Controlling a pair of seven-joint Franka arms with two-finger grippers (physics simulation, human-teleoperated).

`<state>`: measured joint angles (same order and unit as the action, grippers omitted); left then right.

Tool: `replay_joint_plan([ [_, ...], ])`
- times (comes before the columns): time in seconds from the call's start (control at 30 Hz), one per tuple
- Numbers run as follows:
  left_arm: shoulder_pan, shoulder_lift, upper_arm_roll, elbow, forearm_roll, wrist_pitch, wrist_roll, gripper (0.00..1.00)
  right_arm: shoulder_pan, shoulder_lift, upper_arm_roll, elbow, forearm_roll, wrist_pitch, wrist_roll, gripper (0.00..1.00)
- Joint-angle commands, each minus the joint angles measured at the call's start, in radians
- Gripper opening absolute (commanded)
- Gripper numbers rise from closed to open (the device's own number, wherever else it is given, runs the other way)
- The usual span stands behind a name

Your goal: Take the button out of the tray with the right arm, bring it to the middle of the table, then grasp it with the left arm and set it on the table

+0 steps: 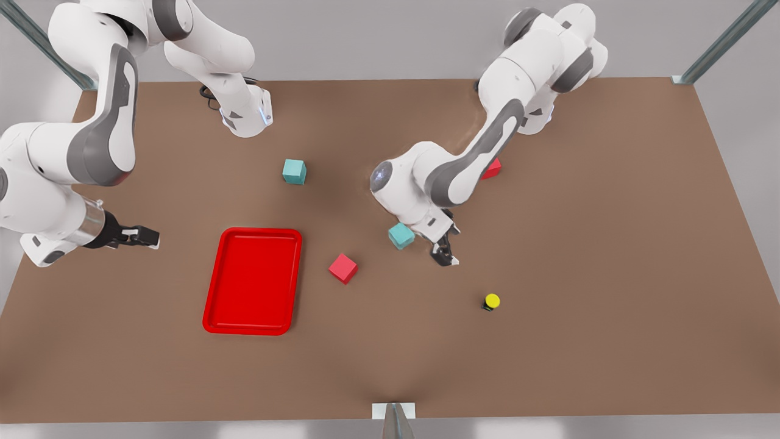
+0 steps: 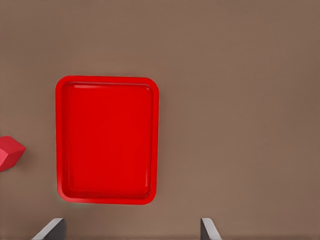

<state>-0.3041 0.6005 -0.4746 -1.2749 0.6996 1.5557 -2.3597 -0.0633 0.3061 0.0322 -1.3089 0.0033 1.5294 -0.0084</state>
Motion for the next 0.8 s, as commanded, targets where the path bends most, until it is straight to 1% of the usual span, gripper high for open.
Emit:
replay_joint_plan([
  [0.0,0.378,-0.073,-0.278,0.0,-0.267,-0.115,1.759,1.0,0.0,-0.001,0.0,0.0,0.001,0.0,0.014,1.0],
  [0.03,0.46,-0.074,-0.331,-0.006,-0.267,-0.126,1.921,1.0,0.0,-0.001,0.0,0.0,0.001,0.0,0.014,1.0],
  [0.07,0.505,-0.074,-0.354,-0.003,-0.259,-0.123,1.998,1.0,0.0,0.001,0.0,0.0,0.001,0.001,0.013,1.0],
  [0.13,0.51,-0.068,-0.34,0.002,-0.23,-0.115,1.912,1.0,-0.001,0.002,0.0,-0.001,0.0,0.003,0.011,1.0],
  [0.2,0.562,-0.061,-0.335,0.0,-0.229,-0.115,1.91,1.0,-0.001,0.008,0.0,-0.001,0.0,0.005,0.01,1.0],
  [0.23,0.323,-0.079,0.047,0.049,-0.343,-0.128,2.106,1.0,-0.001,0.008,0.0,-0.001,0.0,0.005,0.01,1.0],
  [0.27,0.183,-0.191,0.491,0.011,-0.767,-0.121,2.392,1.0,-0.001,0.008,0.0,-0.001,0.0,0.003,0.01,1.0],
  [0.3,0.188,-0.321,0.49,-0.104,-0.766,-0.076,2.4,1.0,-0.001,0.008,0.0,-0.001,0.0,0.003,0.01,1.0],
  [0.33,0.194,-0.507,0.484,-0.343,-0.764,0.111,2.4,1.0,0.0,0.008,0.0,-0.003,0.001,0.002,0.013,1.0],
  [0.37,0.191,-0.538,0.482,-0.38,-0.737,0.103,2.401,1.0,0.0,0.008,0.0,-0.001,0.0,0.003,0.013,1.0],
  [0.4,0.181,-0.533,0.481,-0.38,-0.703,0.098,2.394,1.0,0.0,0.008,0.0,-0.001,0.001,0.003,0.013,1.0],
  [0.5,0.18,-0.535,0.481,-0.383,-0.701,0.086,2.393,1.0,-0.001,0.015,-0.002,0.005,0.001,0.012,0.007,1.0],
  [0.57,0.18,-0.533,0.472,-0.383,-0.701,0.084,2.393,1.0,0.002,0.051,0.003,0.017,0.0,0.032,0.011,1.0],
  [0.6,0.186,-0.541,0.472,-0.383,-0.701,0.083,2.395,1.0,0.008,0.039,0.009,0.054,-0.003,0.014,0.013,1.0],
  [0.67,0.188,-0.538,0.472,-0.382,-0.693,0.081,2.393,1.0,0.003,0.07,0.003,0.097,-0.003,0.08,0.011,1.0],
  [0.7,0.186,-0.538,0.472,-0.383,-0.693,0.081,2.394,1.0,0.036,0.064,0.02,0.091,0.004,0.067,0.014,1.0],
  [0.77,0.18,-0.536,0.47,-0.383,-0.692,0.081,2.393,1.0,0.049,0.065,0.02,0.059,0.001,0.06,0.016,1.0],
])
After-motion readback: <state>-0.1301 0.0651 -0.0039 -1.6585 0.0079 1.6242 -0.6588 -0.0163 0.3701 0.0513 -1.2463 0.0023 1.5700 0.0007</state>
